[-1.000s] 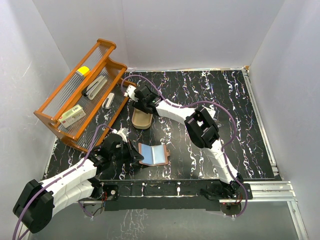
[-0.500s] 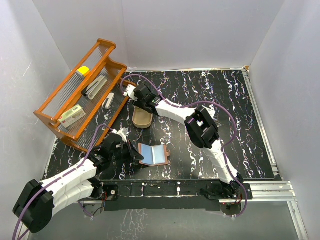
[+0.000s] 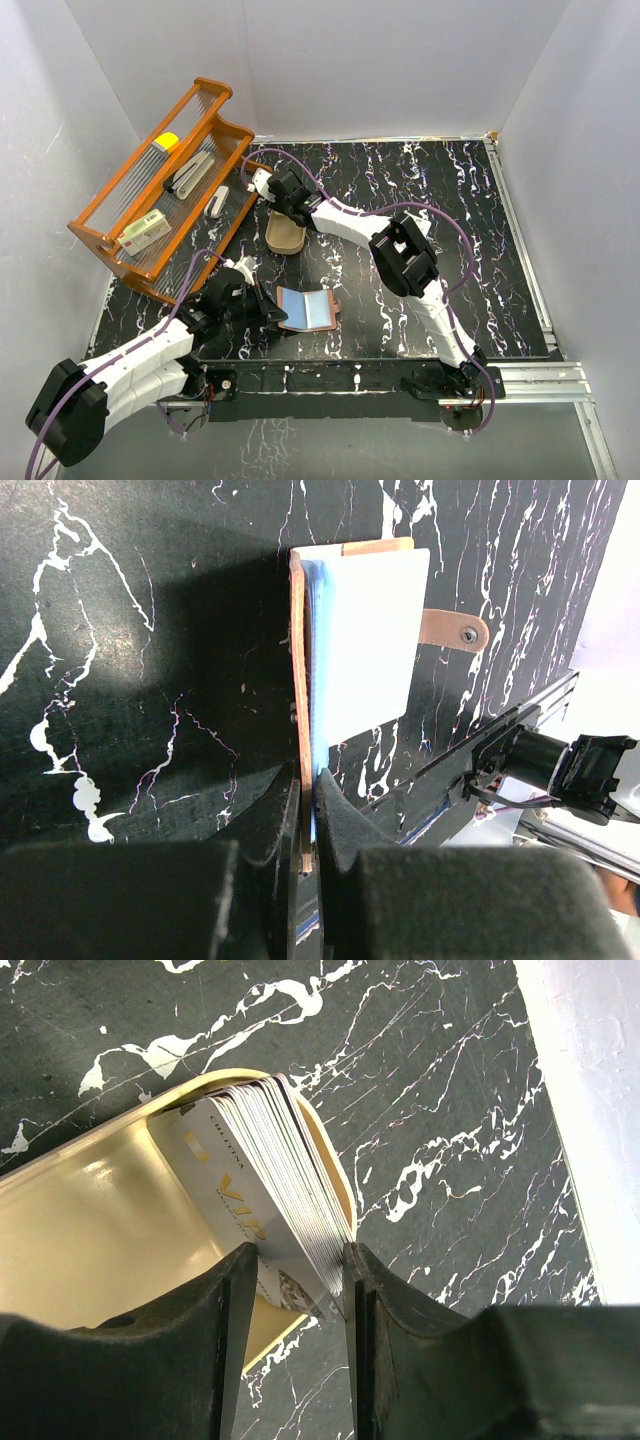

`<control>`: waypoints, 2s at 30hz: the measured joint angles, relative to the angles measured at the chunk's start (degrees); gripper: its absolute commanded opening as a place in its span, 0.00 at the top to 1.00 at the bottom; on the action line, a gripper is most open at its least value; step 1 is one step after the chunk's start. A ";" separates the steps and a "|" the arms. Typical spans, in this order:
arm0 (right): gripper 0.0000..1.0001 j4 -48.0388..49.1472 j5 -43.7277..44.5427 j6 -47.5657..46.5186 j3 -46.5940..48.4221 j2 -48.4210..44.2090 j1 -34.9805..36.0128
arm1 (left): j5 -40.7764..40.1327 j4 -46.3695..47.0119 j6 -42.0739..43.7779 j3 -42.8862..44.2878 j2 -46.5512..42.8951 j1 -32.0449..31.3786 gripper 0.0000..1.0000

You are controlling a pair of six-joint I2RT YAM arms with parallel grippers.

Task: Put the credit cards into the card holder
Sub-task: Pick up the credit card from the storage box.

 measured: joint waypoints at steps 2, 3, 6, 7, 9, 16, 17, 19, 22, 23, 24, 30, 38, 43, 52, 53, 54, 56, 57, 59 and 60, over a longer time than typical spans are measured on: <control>0.65 0.00 0.04 -0.13 0.00 -0.02 0.00 | 0.00 0.00 -0.11 0.00 0.00 0.00 1.00; 0.65 0.00 0.07 -0.15 0.00 -0.02 0.00 | 0.00 0.00 -0.13 -0.02 0.00 0.00 1.00; 0.65 0.00 0.11 -0.17 0.00 -0.02 0.00 | 0.00 0.04 -0.31 -0.09 0.00 0.00 1.00; 0.65 -0.02 0.11 -0.15 0.02 -0.02 0.00 | 0.00 0.09 -0.33 -0.13 0.00 0.00 1.00; 0.65 -0.07 0.11 -0.17 0.11 -0.04 0.00 | 0.00 0.26 -0.35 -0.33 0.00 0.00 1.00; 0.65 -0.07 0.13 -0.17 0.13 -0.04 0.00 | 0.02 0.24 -0.57 -0.57 0.00 0.00 1.00; 0.65 -0.07 0.13 -0.20 0.13 -0.04 0.00 | 0.02 0.24 -0.57 -0.57 0.00 0.00 1.00; 0.65 -0.07 0.13 -0.37 0.13 -0.04 0.00 | 0.02 0.24 -0.57 -0.57 0.00 0.00 1.00; 0.65 -0.04 0.11 -0.79 0.13 -0.04 0.02 | 0.02 0.24 -0.59 -0.59 0.00 0.00 1.00; 0.65 -0.04 0.11 -0.87 0.13 -0.04 0.02 | 0.02 0.24 -0.59 -0.59 0.00 0.00 1.00; 0.65 -0.02 0.11 -0.96 0.13 -0.04 0.02 | 0.02 0.26 -0.61 -0.61 0.00 0.00 1.00; 0.66 -0.04 0.11 -1.01 0.31 -0.04 0.02 | 0.09 0.35 -0.74 -0.63 0.00 0.00 1.00; 0.67 0.11 0.11 -1.05 0.85 -0.13 0.02 | 0.17 0.44 -0.76 -0.63 0.00 0.00 1.00; 0.71 0.13 0.07 -1.03 1.01 -0.26 0.02 | 0.17 0.44 -0.76 -0.63 0.00 0.00 1.00; 0.92 -2.05 -2.08 -0.24 2.89 -0.94 0.39 | 0.20 0.55 -0.79 -0.76 0.02 0.00 1.00; 0.94 -2.62 -2.99 0.20 2.89 -1.36 0.52 | 0.20 0.57 -0.79 -0.76 0.04 0.00 1.00; 0.95 -3.21 -3.87 0.61 2.89 -1.84 0.61 | 0.20 0.59 -0.79 -0.76 0.07 0.00 1.00; 0.98 -4.44 -5.97 1.55 2.43 -3.48 0.94 | 0.20 0.61 -0.76 -0.76 0.22 0.00 1.00; 0.99 -4.81 -6.88 2.12 1.86 -4.55 1.14 | 0.20 0.61 -0.76 -0.76 0.33 0.00 1.00; 1.00 -4.90 -8.68 3.39 0.13 -7.08 1.62 | 0.20 0.57 -0.76 -0.76 0.37 0.00 1.00; 1.00 -5.09 -9.49 4.07 -0.79 -8.41 1.86 | 0.17 0.57 -0.76 -0.74 0.37 0.00 1.00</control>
